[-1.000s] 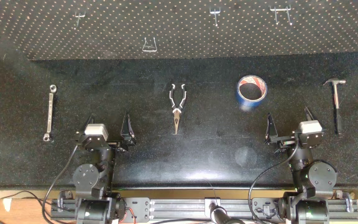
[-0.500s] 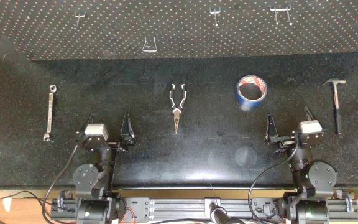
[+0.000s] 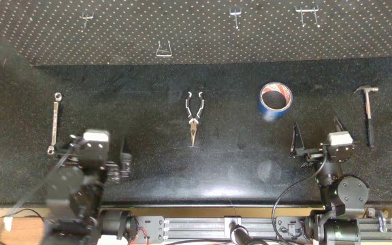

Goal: Place Tools Onto Pegboard

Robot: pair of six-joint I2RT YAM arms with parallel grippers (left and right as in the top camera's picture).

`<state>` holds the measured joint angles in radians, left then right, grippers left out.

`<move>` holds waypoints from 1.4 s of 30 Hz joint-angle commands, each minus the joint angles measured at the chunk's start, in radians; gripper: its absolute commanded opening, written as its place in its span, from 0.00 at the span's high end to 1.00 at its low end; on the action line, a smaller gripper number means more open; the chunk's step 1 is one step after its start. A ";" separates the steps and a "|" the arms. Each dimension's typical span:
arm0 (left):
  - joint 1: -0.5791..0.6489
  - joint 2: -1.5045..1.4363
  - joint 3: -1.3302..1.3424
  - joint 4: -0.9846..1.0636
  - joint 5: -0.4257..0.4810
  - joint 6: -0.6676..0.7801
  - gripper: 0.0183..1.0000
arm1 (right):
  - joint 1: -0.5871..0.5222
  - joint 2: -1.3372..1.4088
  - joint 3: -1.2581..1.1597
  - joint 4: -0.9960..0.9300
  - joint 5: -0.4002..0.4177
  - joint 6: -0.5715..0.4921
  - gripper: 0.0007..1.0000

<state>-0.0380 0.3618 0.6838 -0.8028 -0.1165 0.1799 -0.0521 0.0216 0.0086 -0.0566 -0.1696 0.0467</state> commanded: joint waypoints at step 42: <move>0.688 1.678 0.795 -0.078 0.198 0.348 0.00 | 0.006 -0.003 -0.005 -0.003 0.005 -0.010 0.02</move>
<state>0.6437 2.0171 1.4631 -0.8822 0.0433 0.5480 -0.0513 0.0219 0.0093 -0.0570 -0.1658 0.0467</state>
